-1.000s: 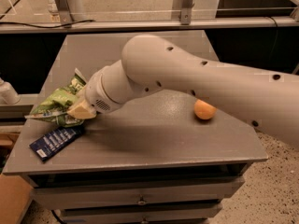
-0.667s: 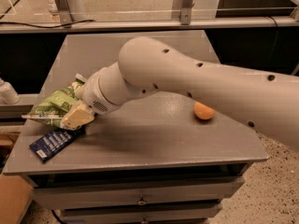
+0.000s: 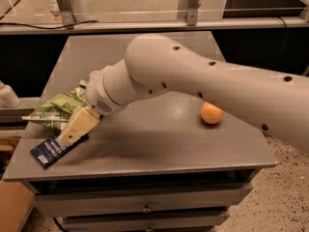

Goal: Move green jalapeno chip bag near rxbar blueberry

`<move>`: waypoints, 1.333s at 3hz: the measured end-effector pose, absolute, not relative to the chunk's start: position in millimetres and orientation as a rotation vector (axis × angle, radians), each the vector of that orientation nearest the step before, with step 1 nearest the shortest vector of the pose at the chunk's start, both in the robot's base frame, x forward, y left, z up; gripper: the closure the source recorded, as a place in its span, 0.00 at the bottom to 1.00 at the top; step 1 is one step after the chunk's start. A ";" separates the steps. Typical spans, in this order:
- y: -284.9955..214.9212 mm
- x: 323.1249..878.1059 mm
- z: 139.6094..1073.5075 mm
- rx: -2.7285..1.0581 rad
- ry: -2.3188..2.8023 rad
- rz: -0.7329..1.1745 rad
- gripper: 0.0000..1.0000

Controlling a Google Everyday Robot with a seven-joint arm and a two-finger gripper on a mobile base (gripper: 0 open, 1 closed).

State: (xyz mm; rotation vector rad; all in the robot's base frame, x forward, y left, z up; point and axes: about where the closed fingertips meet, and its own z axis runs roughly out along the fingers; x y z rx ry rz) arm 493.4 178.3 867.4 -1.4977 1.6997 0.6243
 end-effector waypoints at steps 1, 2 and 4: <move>157.8 503.9 890.1 -1.458 1.668 0.627 0.00; 121.5 522.5 917.5 -1.400 1.628 0.608 0.00; 79.1 539.8 937.7 -1.297 1.591 0.573 0.00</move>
Offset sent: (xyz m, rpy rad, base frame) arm 0.0564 -0.1095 0.0818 0.1482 -0.1253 -0.0933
